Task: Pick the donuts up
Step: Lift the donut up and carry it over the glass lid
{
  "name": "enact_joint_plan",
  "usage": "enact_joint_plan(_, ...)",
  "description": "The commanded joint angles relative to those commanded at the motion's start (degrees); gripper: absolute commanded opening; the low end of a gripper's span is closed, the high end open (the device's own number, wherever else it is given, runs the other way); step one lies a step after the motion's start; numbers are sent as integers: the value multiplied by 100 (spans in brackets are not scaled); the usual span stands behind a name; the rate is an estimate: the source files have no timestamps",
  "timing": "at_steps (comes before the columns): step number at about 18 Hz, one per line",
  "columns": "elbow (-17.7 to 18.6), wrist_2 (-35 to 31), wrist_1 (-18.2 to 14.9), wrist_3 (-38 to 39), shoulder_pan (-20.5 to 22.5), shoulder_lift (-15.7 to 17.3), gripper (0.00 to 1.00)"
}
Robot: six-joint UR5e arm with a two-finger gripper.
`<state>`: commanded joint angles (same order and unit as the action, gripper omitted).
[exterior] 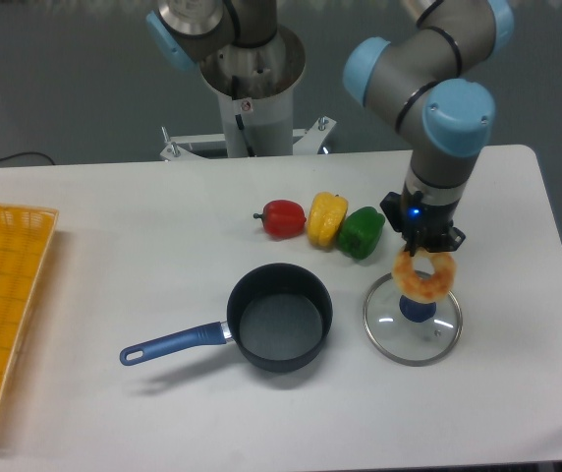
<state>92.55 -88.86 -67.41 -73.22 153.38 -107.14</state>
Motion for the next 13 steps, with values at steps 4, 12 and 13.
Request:
enact_joint_plan(4, 0, -17, 0, 71, -150, 0, 0)
enact_joint_plan(12, -35, -184, 44, -157, -229, -44, 0)
enact_joint_plan(13, -79, -185, 44, -166, -238, -53, 0)
